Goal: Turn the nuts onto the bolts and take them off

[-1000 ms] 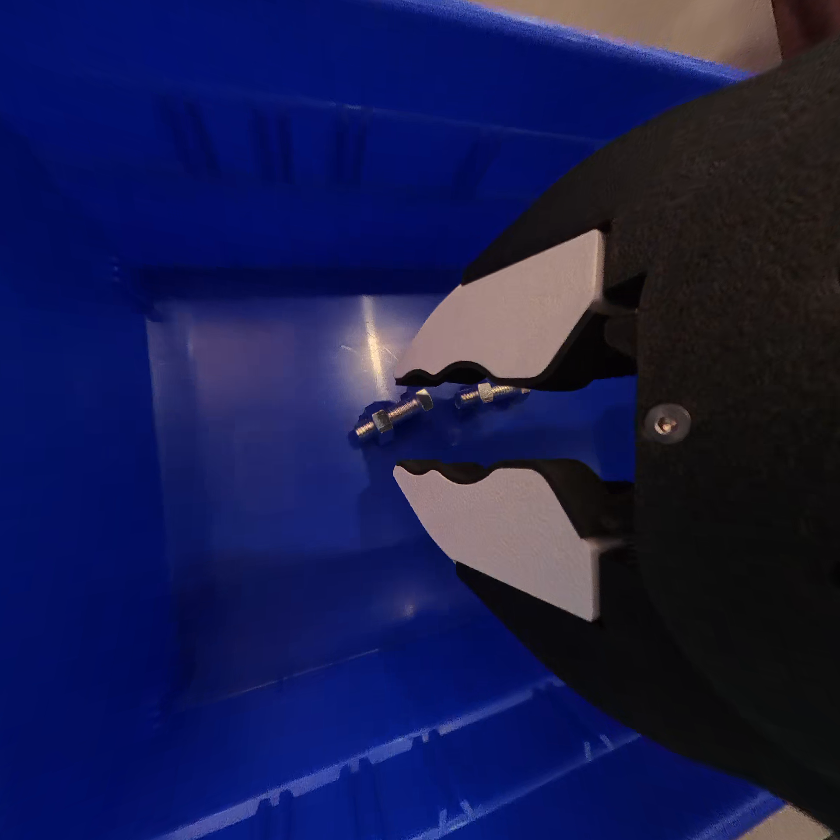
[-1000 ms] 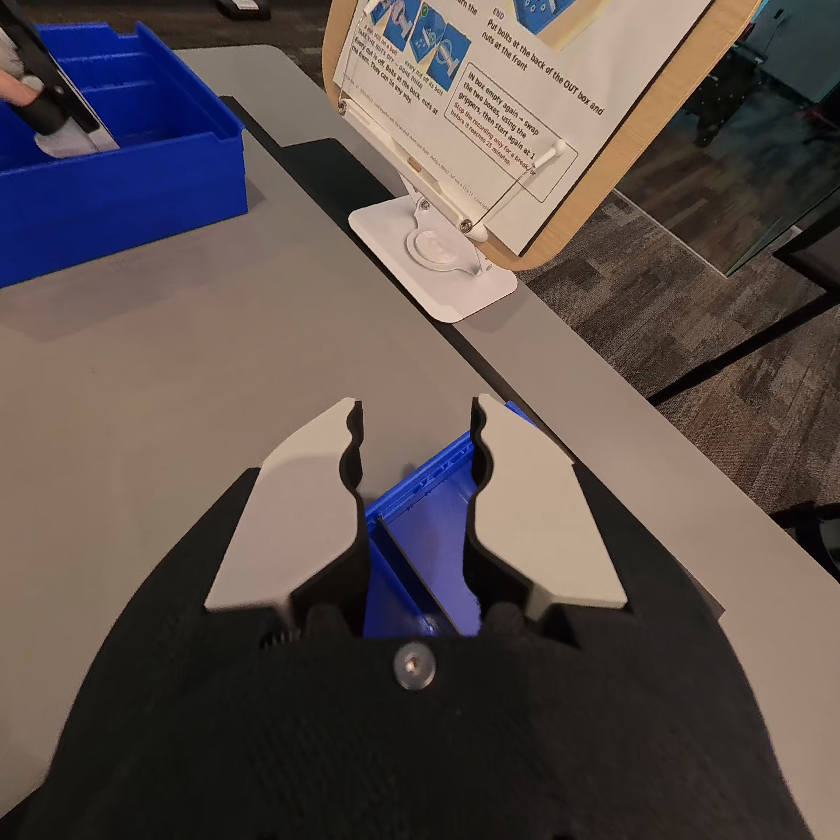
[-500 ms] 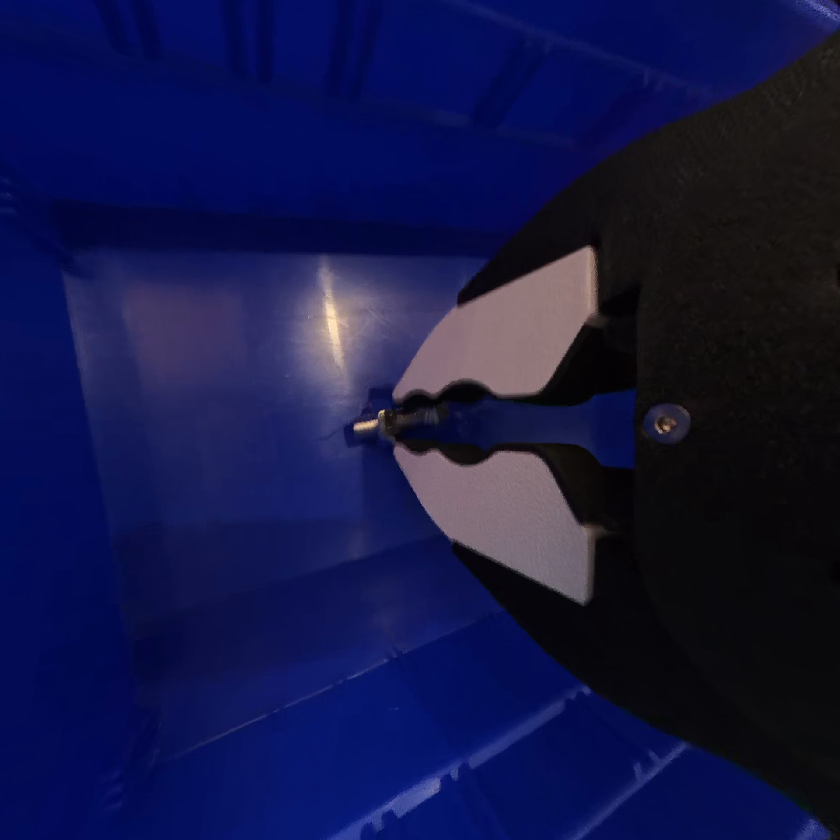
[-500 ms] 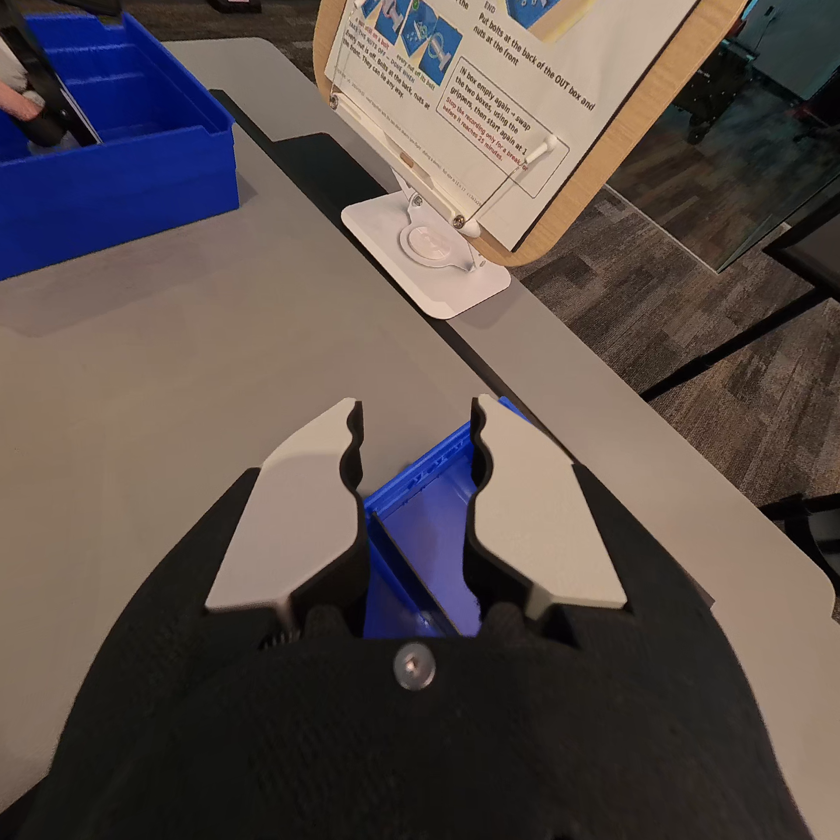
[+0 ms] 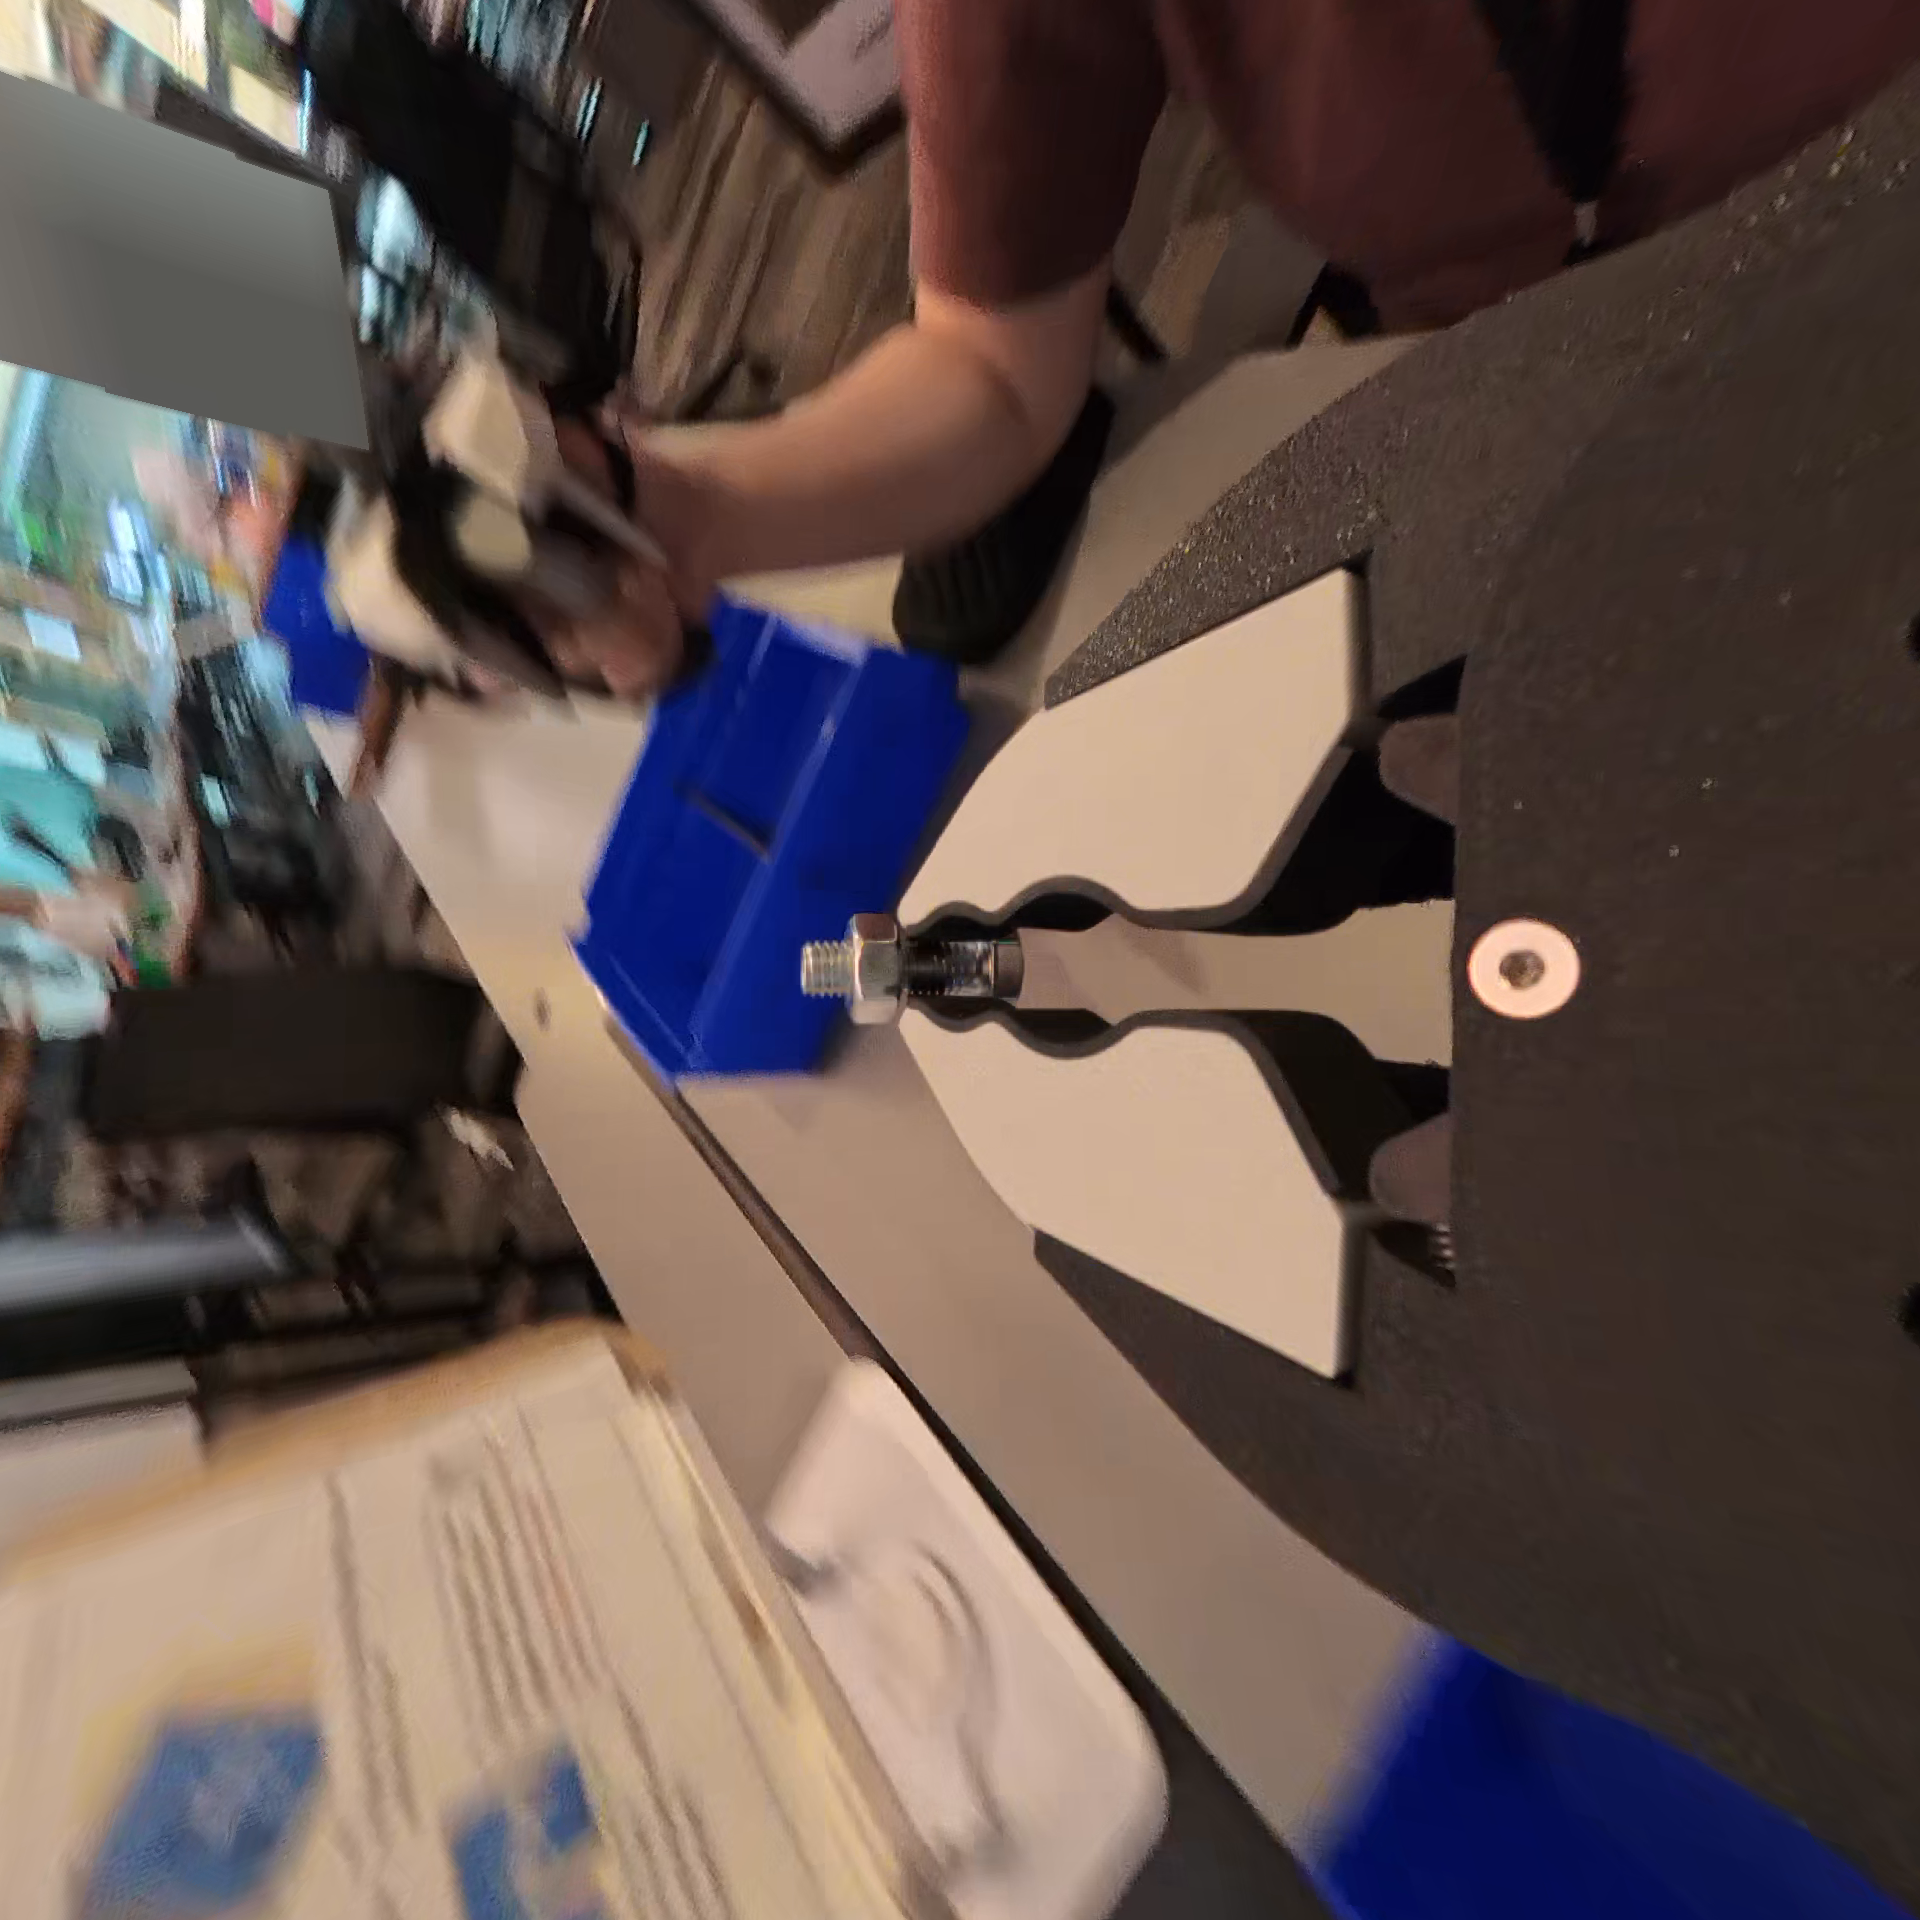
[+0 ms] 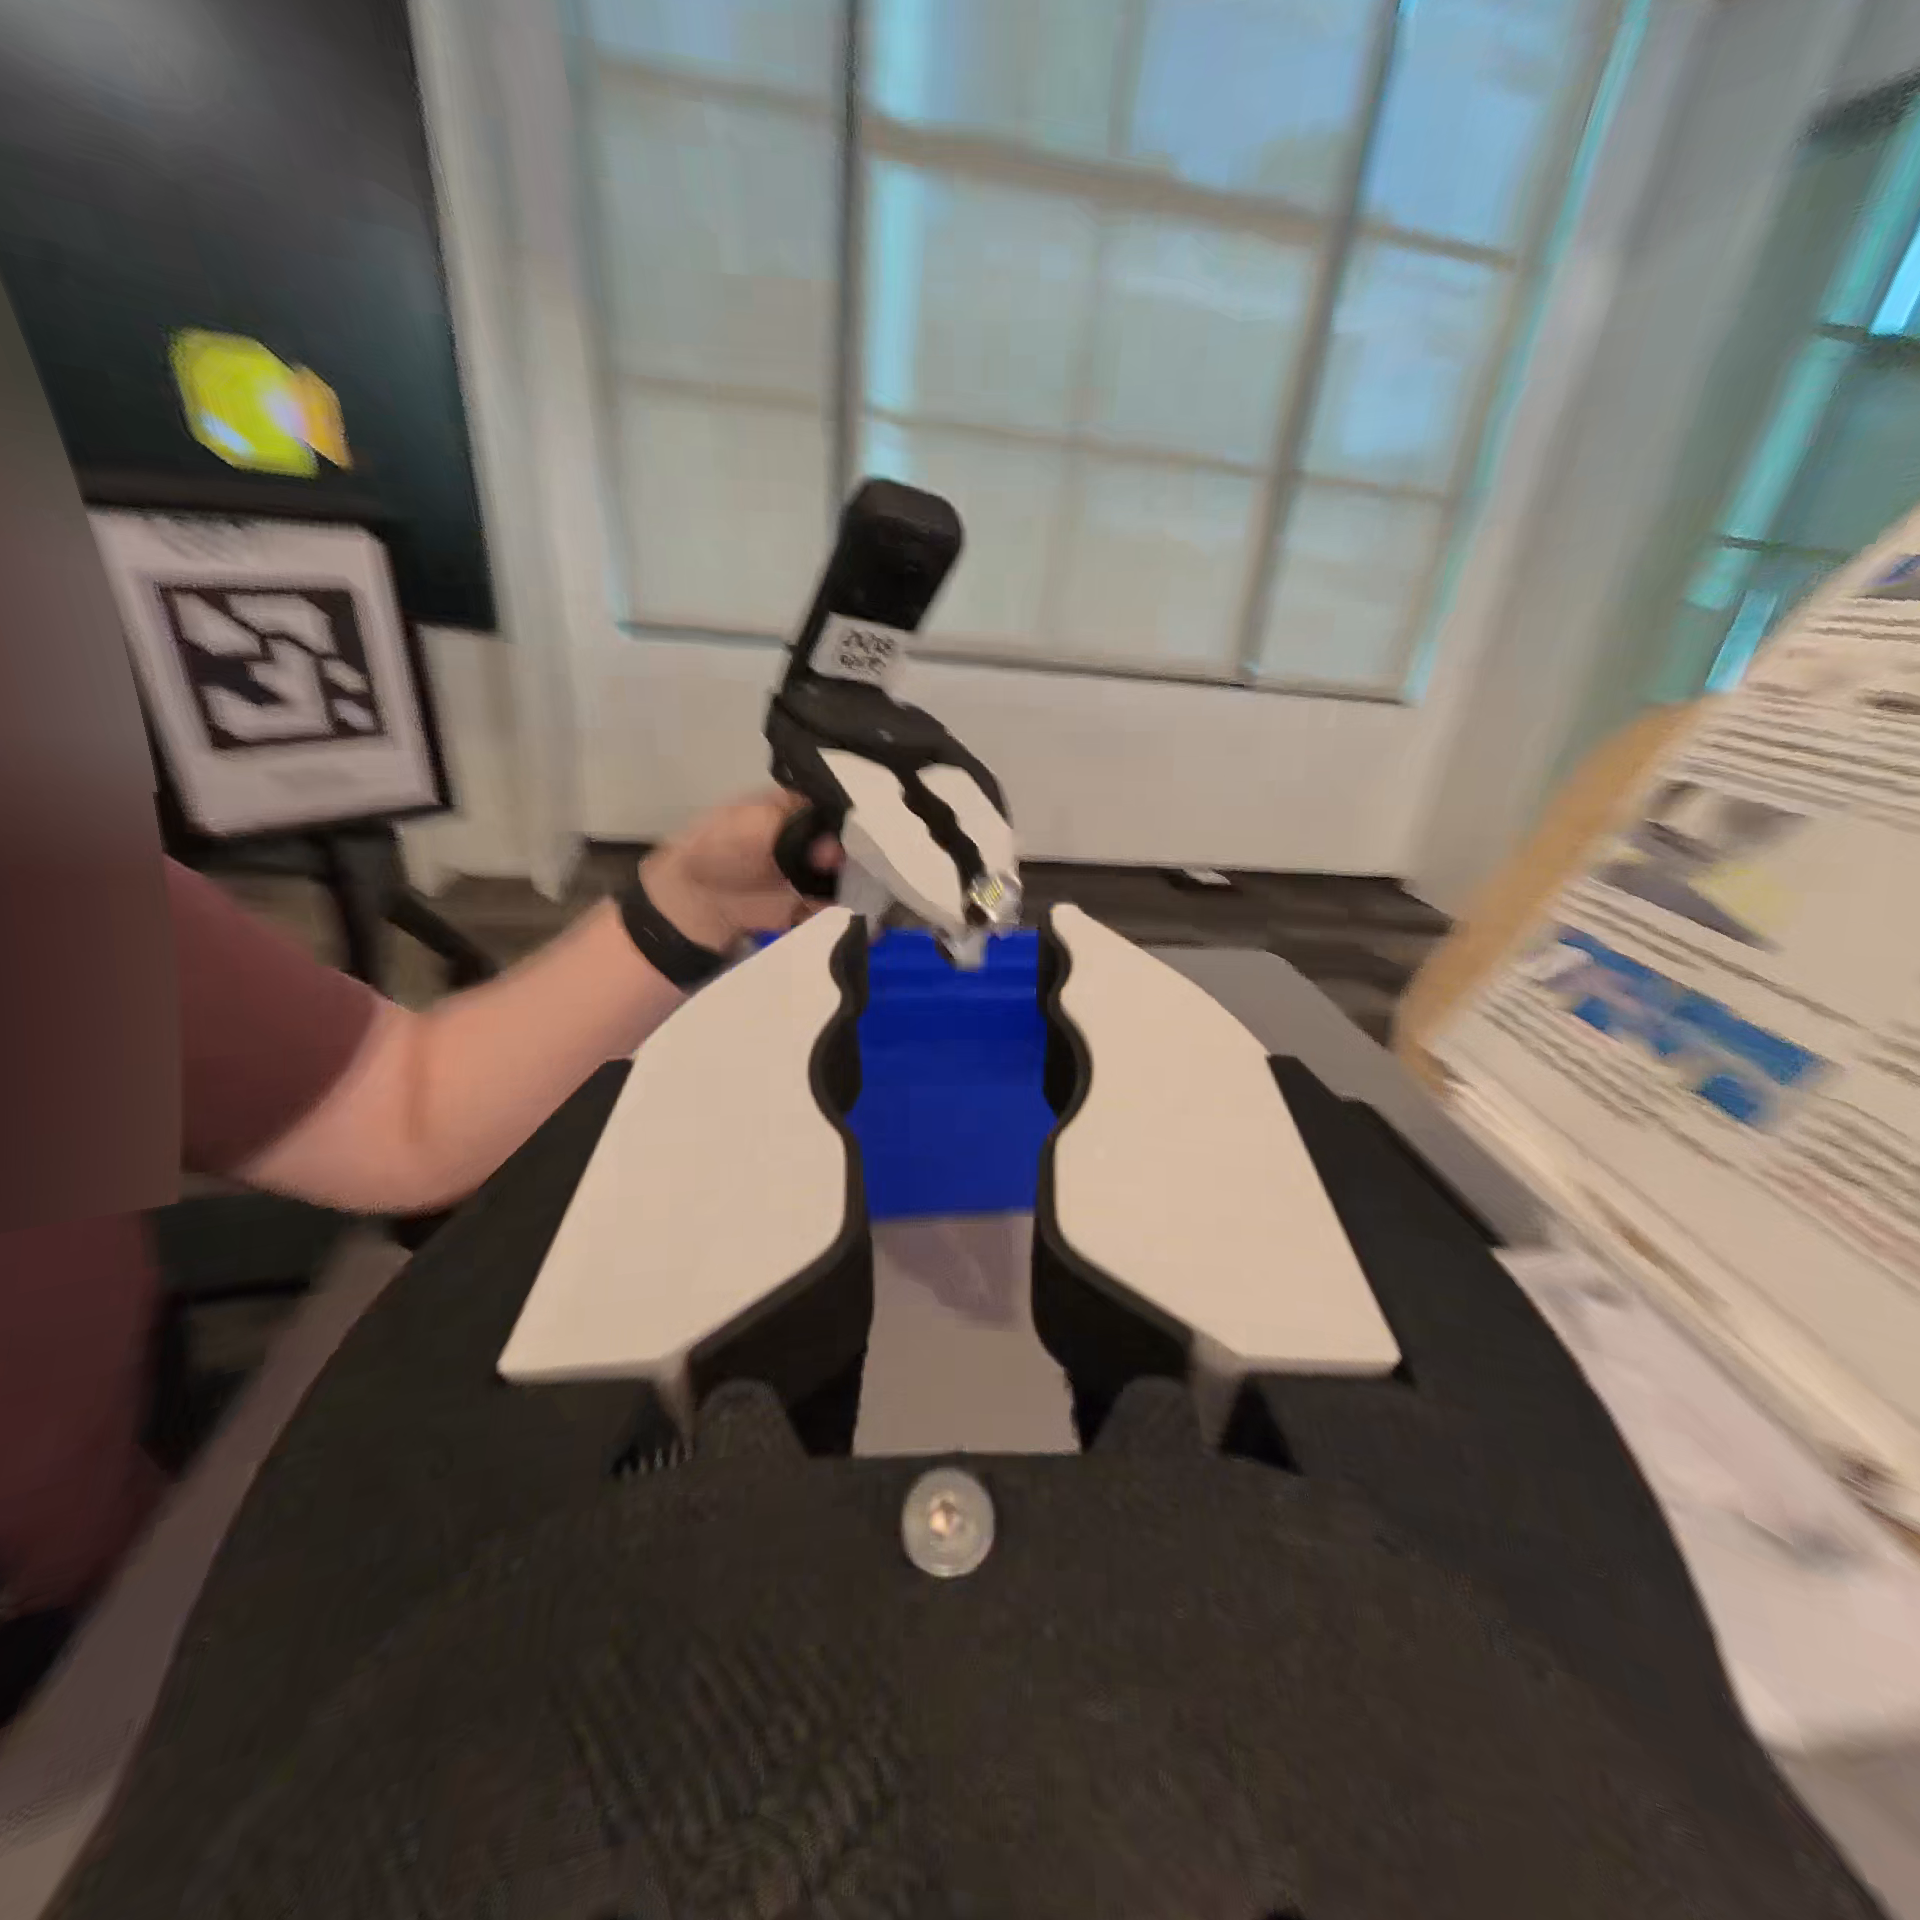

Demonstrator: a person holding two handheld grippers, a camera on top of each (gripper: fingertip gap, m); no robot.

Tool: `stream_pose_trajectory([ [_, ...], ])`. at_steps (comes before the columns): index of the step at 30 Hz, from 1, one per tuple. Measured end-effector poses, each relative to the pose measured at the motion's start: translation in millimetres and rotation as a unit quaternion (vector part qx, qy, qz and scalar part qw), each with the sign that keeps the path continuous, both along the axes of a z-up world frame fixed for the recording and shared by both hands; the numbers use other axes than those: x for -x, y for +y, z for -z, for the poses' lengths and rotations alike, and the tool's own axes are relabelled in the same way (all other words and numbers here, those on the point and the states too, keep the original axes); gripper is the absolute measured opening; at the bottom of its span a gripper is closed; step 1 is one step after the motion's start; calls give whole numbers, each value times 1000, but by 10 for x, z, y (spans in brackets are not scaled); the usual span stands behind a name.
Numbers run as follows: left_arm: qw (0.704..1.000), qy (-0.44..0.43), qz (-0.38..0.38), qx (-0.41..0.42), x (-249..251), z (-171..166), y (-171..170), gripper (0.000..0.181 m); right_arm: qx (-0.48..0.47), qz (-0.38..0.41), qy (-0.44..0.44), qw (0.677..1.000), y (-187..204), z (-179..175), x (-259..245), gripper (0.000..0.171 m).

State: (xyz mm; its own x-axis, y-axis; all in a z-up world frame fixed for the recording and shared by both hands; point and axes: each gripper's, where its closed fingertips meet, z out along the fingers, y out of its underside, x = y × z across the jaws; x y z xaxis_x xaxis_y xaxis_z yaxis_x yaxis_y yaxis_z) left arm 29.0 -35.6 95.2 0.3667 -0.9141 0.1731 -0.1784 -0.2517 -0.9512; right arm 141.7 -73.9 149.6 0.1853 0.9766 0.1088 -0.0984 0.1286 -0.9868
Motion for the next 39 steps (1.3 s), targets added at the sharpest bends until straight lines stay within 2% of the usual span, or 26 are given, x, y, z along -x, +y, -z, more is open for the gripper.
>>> stream_pose_trajectory([
  [2, 998, -16, 61, -18, -310, -101, -270, 9, 43, -54, 43, 997, -85, -12, 179, 29],
  [6, 994, -19, 106, -25, -583, -127, -515, 9, 125, -119, 85, 981, -68, 67, 318, 23],
  [11, 992, -26, 120, -18, -654, -127, -572, 9, 137, -119, 78, 980, -5, 203, 420, 21],
  [17, 993, -26, 117, -17, -654, -110, -547, 9, 151, -156, 71, 974, -88, 243, 483, 20],
  [21, 992, -22, 122, -18, -677, -88, -559, 9, 169, -175, 76, 967, -104, 265, 509, 11],
  [26, 992, -20, 123, -28, -684, -70, -556, 10, 160, -166, 71, 970, -85, 277, 494, 10],
  [29, 993, -9, 105, -43, -620, -77, -519, 38, 136, -142, 58, 979, -67, 273, 470, 10],
  [32, 992, 11, 108, -59, -620, -30, -569, 53, 94, -128, 27, 987, -126, 283, 466, 10],
  [39, 984, 25, 164, -62, -924, 142, -736, 46, 45, -154, 18, 987, -321, 225, 455, 10],
])
